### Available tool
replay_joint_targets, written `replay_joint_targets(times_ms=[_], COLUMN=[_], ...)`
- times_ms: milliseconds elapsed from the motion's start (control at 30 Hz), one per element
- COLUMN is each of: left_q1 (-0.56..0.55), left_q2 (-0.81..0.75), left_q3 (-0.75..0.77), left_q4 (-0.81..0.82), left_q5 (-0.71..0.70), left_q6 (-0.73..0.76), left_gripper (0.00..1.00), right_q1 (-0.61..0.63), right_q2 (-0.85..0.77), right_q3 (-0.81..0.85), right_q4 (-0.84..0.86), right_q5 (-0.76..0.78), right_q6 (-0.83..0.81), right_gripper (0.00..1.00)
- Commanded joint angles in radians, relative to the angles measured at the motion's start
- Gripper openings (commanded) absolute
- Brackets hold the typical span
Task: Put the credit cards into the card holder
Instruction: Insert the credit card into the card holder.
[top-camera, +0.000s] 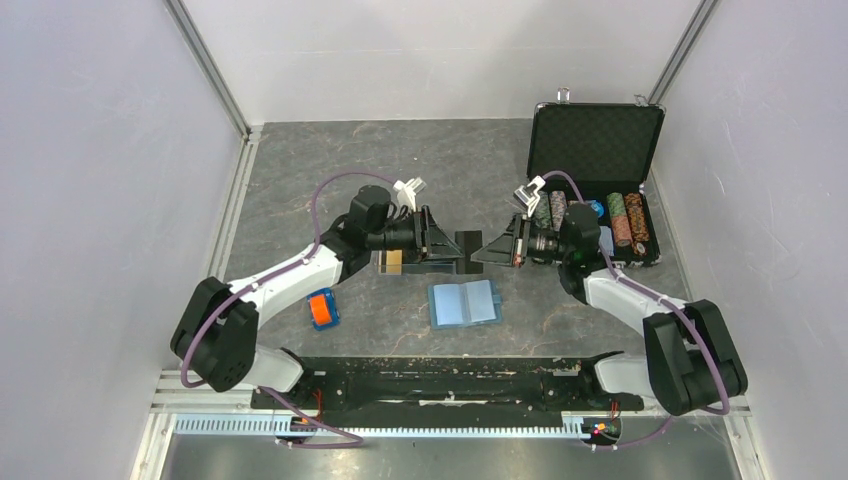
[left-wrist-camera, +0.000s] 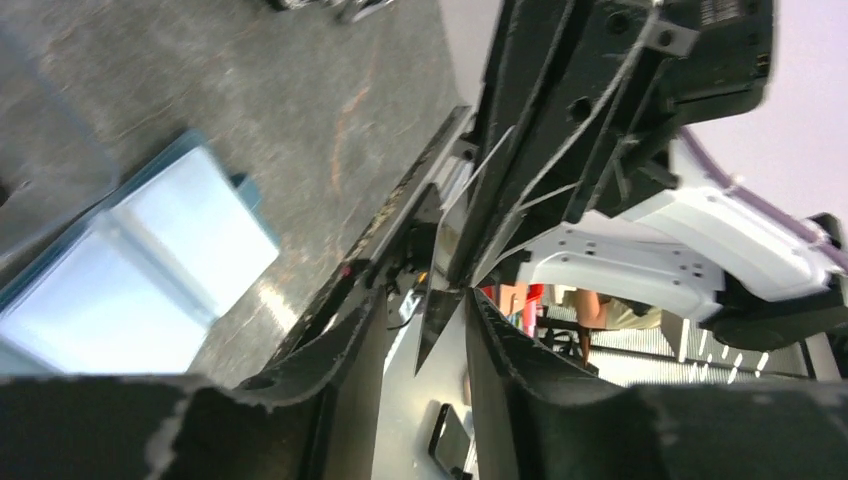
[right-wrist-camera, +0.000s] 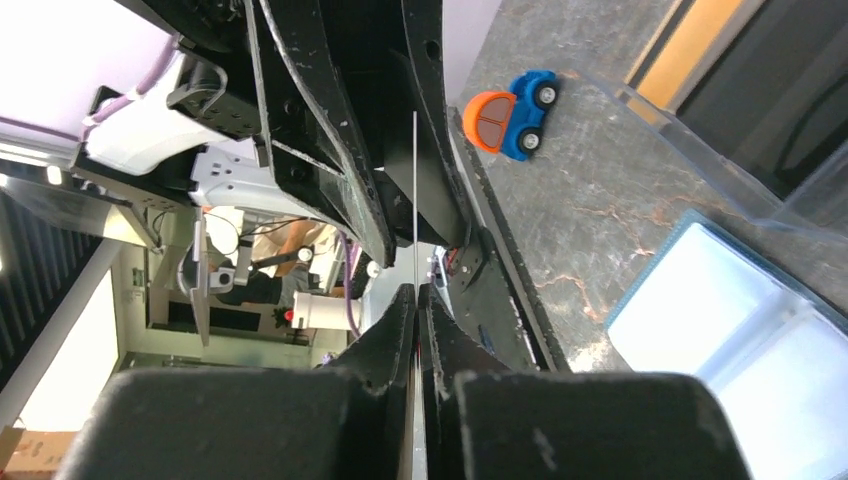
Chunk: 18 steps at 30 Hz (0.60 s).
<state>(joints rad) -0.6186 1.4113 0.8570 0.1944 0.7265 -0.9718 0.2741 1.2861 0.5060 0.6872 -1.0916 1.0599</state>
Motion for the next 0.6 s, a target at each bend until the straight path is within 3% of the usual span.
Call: replay_joint_targets(times_ms=[0, 67, 200, 367, 567], left_q1=[-0.002, -0.002, -0.001, -0.011, -0.041], left_q2=[-0.030, -0.034, -0.041, -0.004, 0.067], left_q3=[0.021, 0.028, 0.006, -0.037, -0.042], left_q4=[-0.279, -0.431, -0.607, -0.657, -0.625], left_q5=[-0.135, -0.231, -0.372, -0.404, -0.383], left_q6=[0.082, 0.135, 0.149, 0.177, 0.179], left_gripper=[0.45, 0.47, 0.46, 0.39, 0.32], right_q1=[0.005, 0.006, 0.007, 0.010, 0.010], right_q2=[0.019, 0.028, 0.062, 0.102, 0.162], right_q3=[0.026, 0.061, 0.079, 0.020, -0.021], right_q4=[-0.184, -0.411, -0.661, -0.737, -0.682], right_q5=[0.036, 0.082, 0.160, 0.184, 0.179], right_q6=[-0.182, -0.339, -0.555, -0.640, -0.631], right_gripper=[0.00, 0.00, 0.00, 0.00, 0.00])
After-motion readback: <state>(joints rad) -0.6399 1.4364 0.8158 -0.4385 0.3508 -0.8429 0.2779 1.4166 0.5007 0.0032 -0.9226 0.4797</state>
